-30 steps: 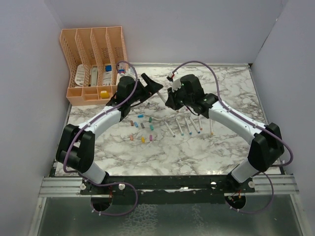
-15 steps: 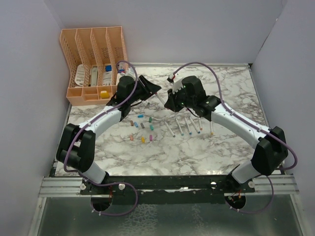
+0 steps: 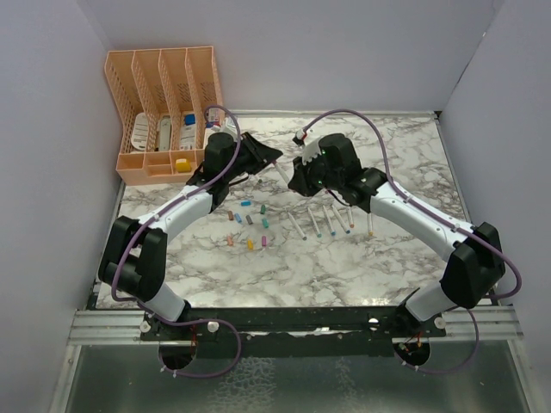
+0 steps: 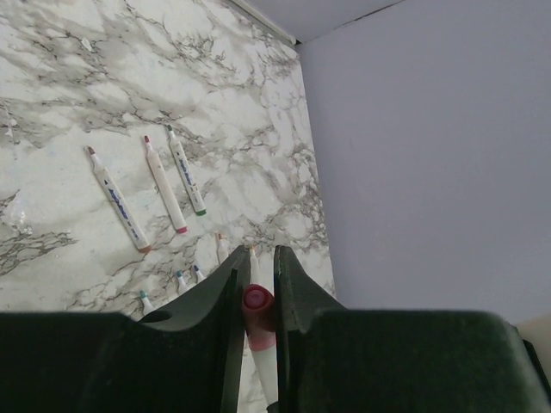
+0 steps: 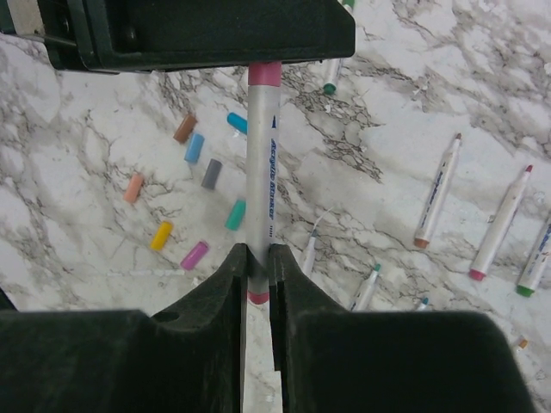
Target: Open the pen caps
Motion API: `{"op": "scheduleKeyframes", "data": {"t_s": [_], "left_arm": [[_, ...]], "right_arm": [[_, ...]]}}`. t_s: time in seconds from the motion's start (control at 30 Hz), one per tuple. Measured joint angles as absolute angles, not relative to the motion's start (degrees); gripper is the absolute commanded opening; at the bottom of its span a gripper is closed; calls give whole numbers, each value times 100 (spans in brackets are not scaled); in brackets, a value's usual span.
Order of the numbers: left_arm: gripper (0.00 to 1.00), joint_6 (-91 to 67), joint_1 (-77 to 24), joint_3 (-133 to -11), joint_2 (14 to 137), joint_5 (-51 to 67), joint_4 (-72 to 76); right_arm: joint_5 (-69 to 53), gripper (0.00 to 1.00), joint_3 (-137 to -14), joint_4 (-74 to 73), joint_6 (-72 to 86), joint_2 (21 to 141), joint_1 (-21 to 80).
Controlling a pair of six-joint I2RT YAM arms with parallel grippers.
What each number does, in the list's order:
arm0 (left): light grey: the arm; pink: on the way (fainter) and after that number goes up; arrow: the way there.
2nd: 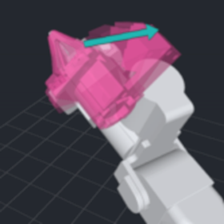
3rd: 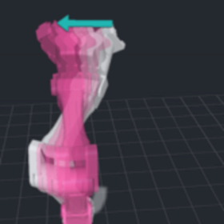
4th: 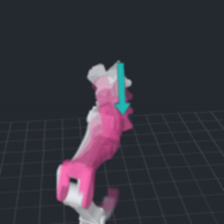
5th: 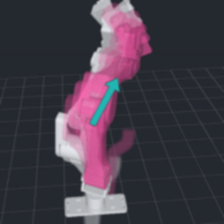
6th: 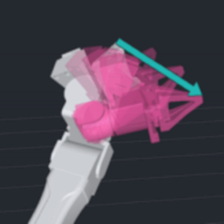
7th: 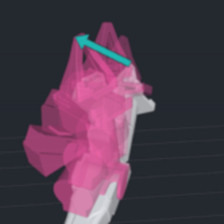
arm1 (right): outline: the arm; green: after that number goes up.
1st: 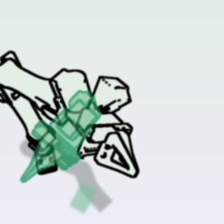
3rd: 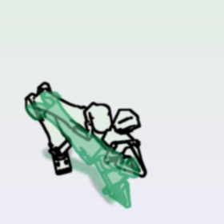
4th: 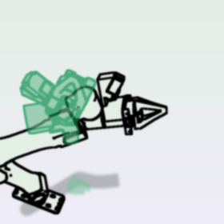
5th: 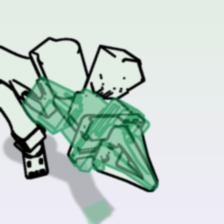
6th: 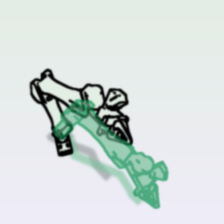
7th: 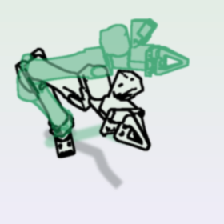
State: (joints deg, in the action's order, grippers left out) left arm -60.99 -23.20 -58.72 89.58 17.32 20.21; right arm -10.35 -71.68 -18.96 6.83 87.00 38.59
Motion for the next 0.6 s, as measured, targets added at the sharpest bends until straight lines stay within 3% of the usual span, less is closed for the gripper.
{"op": "scheduleKeyframes", "data": {"t_s": [0.13, 0.23, 0.6], "left_arm": [[0, -6088, -2320, -5863, 8958, 1769, 2036], [0, -6080, -2322, -5824, 8954, 1780, 2036], [0, -6049, -2589, -5723, 8877, 1769, 2003]], "right_arm": [[-1022, 52, -7170, -1892, 672, 8700, 3859], [-1011, 62, -7175, -1890, 666, 8700, 3859], [-1022, 65, -7734, -1957, 615, 9118, 3859]]}}
